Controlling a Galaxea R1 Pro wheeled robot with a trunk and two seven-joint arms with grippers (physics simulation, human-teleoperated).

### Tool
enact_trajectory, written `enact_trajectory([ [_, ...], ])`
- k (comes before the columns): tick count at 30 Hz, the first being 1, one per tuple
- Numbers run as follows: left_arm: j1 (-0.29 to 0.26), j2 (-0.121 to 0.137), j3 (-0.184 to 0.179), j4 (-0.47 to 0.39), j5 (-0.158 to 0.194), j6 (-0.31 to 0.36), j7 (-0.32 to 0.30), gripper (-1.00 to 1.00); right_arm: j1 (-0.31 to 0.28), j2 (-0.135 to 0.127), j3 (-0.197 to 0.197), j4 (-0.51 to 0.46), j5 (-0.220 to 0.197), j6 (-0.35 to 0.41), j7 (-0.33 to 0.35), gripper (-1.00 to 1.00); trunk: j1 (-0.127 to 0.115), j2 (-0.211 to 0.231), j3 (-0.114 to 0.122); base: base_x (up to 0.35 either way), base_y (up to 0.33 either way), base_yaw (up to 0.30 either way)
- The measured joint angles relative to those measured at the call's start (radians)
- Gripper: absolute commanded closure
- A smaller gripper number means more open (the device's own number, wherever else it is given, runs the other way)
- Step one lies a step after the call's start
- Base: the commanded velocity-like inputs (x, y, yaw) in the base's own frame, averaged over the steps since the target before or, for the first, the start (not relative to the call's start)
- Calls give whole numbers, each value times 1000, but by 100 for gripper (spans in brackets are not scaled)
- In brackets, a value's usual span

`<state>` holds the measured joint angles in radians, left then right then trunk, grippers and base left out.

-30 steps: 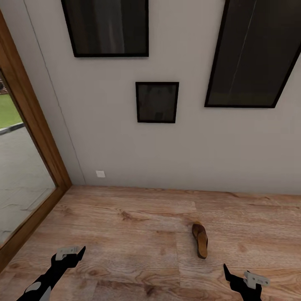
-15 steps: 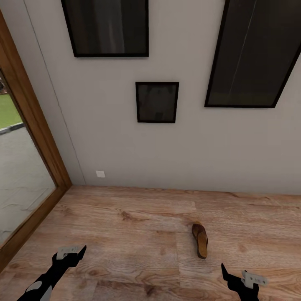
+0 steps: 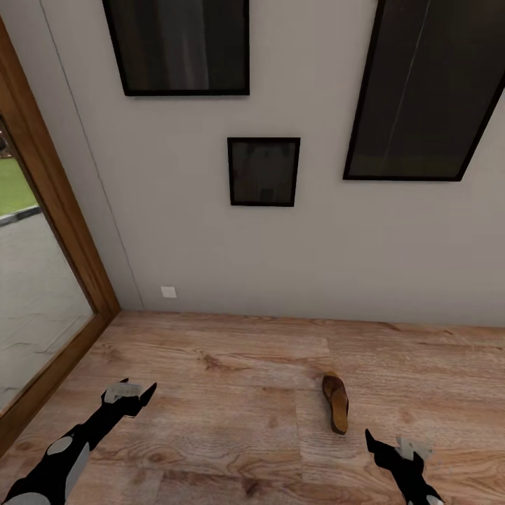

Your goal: Pick up the two gym shoes and the two sandals from the corridor floor and place them onto the hallstand (shoe rack) in the corridor, making sure they are on the rack and not on the floor. Arrange them so the two gym shoes are next to each other and the two sandals are next to each other.

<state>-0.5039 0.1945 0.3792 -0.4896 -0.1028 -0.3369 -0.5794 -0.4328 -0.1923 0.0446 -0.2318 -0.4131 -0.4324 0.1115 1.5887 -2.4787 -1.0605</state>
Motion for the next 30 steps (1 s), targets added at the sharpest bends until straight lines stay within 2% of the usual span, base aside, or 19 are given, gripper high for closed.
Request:
enact_trajectory([
  [3,-10,-1,-2,-3,0,6,-16,-100,-12,5,0,-67,37,94,-50,-100,0,0,0,0,0,0],
  [4,-17,-2,-3,-6,0,9,-28,-100,-17,14,0,-116,69,150,-78,-100,0,0,0,0,0,0],
  [7,-33,-5,-4,-9,0,12,-52,-100,-25,32,0,-189,121,231,-112,-100,0,0,0,0,0,0],
  [8,-47,-7,-4,-9,0,15,-68,-100,-31,47,0,-227,155,281,-133,-100,0,0,0,0,0,0],
  [13,-71,-10,-3,-5,-1,26,-94,-100,-68,84,-1,-287,236,407,-191,-100,0,0,0,0,0,0],
  [18,-72,-16,-5,0,-9,16,-97,-100,-116,97,-2,-297,261,460,-214,-100,0,0,0,0,0,0],
  [23,-70,-26,-8,-7,-16,13,-93,-100,-149,100,-3,-304,266,472,-218,-100,0,0,0,0,0,0],
  [30,-68,-15,-2,-21,-18,14,-90,-100,-164,99,-1,-305,270,470,-210,-100,0,0,0,0,0,0],
])
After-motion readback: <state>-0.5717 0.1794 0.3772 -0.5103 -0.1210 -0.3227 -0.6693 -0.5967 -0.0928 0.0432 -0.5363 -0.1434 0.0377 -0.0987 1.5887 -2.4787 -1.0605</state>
